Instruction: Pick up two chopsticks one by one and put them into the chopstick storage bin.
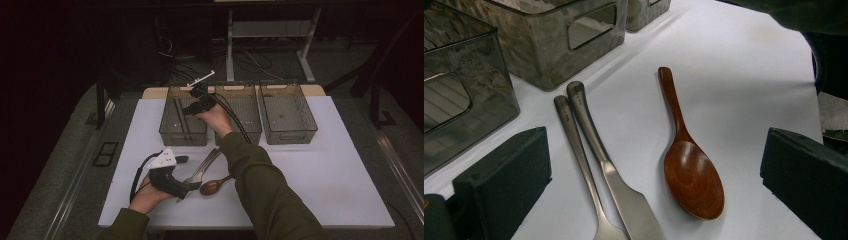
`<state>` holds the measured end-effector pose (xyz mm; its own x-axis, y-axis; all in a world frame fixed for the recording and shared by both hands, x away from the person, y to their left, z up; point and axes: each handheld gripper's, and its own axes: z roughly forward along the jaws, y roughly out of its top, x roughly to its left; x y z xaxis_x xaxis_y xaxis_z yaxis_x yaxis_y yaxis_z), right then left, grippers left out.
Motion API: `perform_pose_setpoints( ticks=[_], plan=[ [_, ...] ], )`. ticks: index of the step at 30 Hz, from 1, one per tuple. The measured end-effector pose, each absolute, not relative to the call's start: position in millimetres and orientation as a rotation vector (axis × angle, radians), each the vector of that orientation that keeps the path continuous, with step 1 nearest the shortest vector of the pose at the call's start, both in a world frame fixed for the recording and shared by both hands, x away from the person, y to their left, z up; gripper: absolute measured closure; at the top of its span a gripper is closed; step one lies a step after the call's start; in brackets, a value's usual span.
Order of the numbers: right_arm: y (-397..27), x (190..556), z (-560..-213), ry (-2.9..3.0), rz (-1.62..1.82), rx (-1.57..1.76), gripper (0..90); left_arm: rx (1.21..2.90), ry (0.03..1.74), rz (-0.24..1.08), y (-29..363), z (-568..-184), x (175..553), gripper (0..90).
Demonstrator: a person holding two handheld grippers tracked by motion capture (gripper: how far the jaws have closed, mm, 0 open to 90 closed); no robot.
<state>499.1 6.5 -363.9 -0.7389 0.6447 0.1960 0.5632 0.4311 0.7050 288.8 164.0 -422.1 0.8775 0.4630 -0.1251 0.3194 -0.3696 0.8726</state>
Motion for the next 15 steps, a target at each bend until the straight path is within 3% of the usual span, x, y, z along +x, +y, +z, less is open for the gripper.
perform_pose_setpoints(
  ticks=[6, 15],
  plan=[
    [-5, 488, -354, 2.554, 1.286, 1.021, 40.2, 1.99, 0.569, 0.176, 164, -422, 289, 0.0],
    [-32, 465, -344, 2.533, 1.354, 0.9, 35.4, 1.994, 0.572, 0.181, 164, -423, 289, 0.0]
  ],
)
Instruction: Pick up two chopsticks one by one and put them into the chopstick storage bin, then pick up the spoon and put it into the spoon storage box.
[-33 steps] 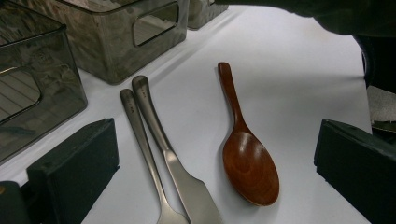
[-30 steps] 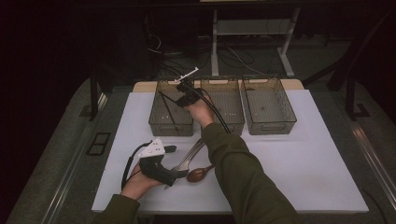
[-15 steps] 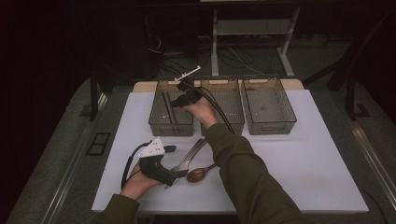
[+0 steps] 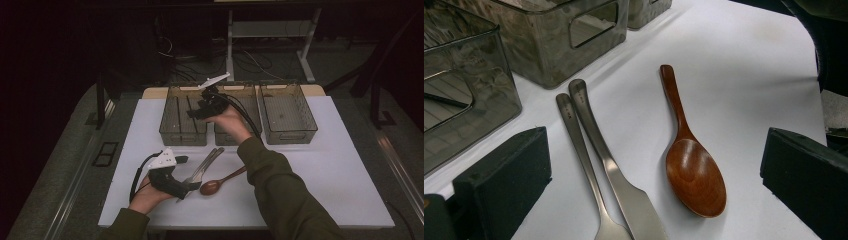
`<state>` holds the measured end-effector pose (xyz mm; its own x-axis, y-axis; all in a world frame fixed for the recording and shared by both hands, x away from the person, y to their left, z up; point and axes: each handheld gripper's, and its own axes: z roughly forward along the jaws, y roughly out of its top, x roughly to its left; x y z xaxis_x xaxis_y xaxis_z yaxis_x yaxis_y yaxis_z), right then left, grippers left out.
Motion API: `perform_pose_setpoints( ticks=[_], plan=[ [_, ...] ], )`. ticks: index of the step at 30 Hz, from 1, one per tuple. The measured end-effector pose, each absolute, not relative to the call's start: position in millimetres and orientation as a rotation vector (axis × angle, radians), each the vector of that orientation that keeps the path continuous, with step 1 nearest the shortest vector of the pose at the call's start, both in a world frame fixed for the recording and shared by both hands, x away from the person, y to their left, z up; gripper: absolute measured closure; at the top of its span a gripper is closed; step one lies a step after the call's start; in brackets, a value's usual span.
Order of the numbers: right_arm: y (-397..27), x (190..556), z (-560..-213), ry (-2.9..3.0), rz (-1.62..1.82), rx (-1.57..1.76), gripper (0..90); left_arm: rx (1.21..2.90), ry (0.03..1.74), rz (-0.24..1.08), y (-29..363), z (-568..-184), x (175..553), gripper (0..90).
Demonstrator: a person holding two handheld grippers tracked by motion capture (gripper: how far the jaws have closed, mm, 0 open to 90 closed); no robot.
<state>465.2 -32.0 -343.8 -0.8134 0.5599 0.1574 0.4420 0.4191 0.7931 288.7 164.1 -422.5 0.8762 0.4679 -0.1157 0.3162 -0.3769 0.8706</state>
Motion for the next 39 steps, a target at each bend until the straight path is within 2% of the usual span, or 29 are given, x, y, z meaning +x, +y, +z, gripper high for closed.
perform_pose_setpoints(
  ticks=[24, 39],
  plan=[
    [-131, 405, -340, 2.463, 1.471, 0.827, 30.9, 2.005, 0.59, 0.186, 163, -423, 288, 0.0],
    [-182, 361, -364, 2.42, 1.438, 0.85, 25.8, 2.004, 0.596, 0.187, 163, -424, 287, 0.0]
  ],
)
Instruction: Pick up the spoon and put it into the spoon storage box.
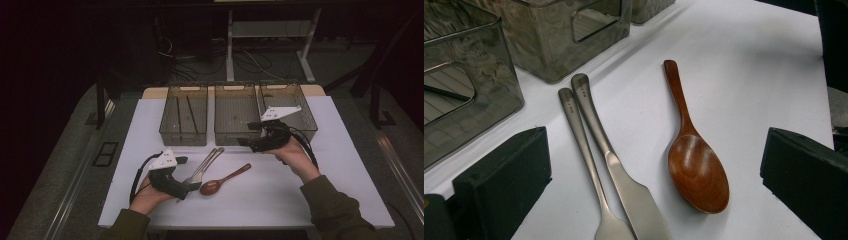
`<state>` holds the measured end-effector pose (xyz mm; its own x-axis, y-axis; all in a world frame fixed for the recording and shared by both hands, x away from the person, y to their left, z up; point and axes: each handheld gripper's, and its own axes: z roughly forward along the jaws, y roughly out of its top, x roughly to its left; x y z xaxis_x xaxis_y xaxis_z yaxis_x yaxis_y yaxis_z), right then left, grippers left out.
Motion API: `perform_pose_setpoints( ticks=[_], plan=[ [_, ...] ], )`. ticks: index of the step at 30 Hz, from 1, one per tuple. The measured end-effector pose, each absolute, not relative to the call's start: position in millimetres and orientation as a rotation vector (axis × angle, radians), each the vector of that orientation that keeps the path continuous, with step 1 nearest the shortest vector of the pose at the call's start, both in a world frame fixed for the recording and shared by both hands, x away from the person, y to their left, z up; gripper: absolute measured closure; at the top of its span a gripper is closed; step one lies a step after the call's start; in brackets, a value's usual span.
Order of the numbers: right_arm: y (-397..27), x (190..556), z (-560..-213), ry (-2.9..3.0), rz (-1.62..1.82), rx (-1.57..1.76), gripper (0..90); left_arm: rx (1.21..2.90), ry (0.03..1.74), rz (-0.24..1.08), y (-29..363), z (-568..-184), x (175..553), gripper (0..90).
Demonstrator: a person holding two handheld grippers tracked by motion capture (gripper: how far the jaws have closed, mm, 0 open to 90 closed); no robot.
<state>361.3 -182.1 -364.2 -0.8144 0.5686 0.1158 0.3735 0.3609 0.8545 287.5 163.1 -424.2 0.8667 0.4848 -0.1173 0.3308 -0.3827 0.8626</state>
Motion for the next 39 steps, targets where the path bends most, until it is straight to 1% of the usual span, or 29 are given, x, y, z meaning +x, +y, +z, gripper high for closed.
perform_pose_setpoints(
  ticks=[12, 17, 22, 33, 39],
  plan=[
    [-225, 327, -388, 2.338, 1.389, 0.977, 21.3, 2.003, 0.602, 0.193, 164, -424, 286, 0.0],
    [-246, 316, -400, 2.307, 1.393, 1.034, 21.1, 2.005, 0.599, 0.196, 164, -423, 286, 0.0],
    [-263, 299, -408, 2.273, 1.396, 1.045, 19.0, 2.004, 0.604, 0.201, 164, -423, 286, 0.0],
    [-289, 273, -431, 2.299, 1.338, 1.063, 17.7, 2.008, 0.625, 0.21, 163, -422, 287, 0.0],
    [-296, 261, -435, 2.292, 1.337, 1.077, 17.2, 2.014, 0.623, 0.208, 156, -421, 289, 0.8]
  ],
)
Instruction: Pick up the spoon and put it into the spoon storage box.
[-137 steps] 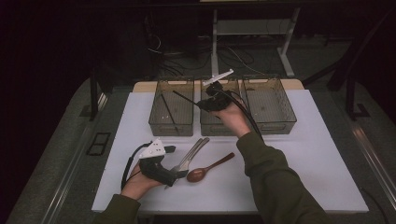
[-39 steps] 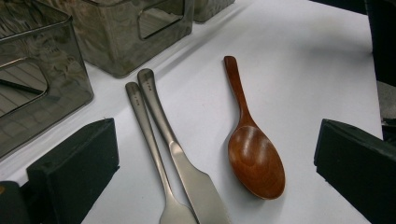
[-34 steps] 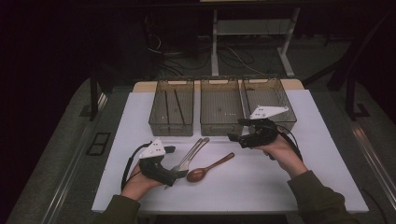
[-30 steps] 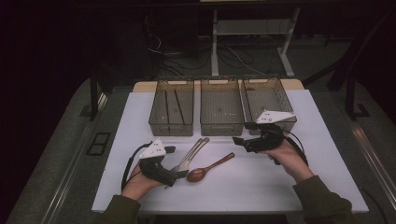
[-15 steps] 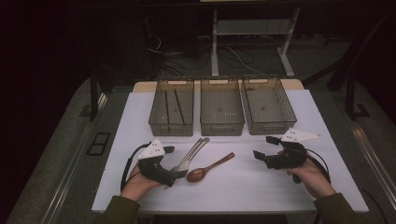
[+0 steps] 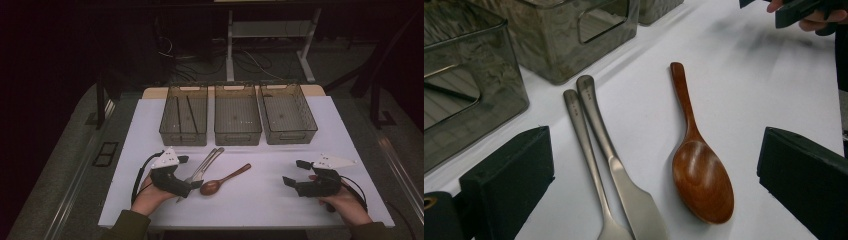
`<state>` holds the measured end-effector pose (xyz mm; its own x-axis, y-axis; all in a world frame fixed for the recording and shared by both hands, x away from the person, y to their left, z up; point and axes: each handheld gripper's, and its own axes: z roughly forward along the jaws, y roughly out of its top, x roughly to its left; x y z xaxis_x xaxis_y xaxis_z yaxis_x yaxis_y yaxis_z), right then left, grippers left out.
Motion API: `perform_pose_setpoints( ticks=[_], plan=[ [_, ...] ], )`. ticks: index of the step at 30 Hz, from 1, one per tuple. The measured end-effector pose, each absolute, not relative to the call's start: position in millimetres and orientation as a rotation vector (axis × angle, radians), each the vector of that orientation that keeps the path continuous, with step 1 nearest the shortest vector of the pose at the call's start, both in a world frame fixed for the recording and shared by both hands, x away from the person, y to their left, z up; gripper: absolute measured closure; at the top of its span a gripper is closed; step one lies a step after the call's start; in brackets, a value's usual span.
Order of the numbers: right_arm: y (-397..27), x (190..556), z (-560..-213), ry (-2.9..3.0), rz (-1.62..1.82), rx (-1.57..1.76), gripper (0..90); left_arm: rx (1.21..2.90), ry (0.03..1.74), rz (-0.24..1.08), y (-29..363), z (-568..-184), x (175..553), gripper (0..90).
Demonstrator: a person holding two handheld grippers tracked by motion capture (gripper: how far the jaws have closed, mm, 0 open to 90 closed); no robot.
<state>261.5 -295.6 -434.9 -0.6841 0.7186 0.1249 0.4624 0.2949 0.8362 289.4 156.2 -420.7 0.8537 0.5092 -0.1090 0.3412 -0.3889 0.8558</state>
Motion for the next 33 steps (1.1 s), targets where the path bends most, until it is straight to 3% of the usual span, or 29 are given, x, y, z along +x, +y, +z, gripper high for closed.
perform_pose_setpoints(
  ticks=[17, 33],
  plan=[
    [-296, 258, -437, 2.306, 1.307, 1.094, 16.0, 2.044, 0.611, 0.189, 117, -419, 298, 14.8],
    [-297, 258, -438, 2.307, 1.297, 1.1, 16.0, 2.152, 0.634, 0.06, 114, -433, 296, 45.9]
  ],
)
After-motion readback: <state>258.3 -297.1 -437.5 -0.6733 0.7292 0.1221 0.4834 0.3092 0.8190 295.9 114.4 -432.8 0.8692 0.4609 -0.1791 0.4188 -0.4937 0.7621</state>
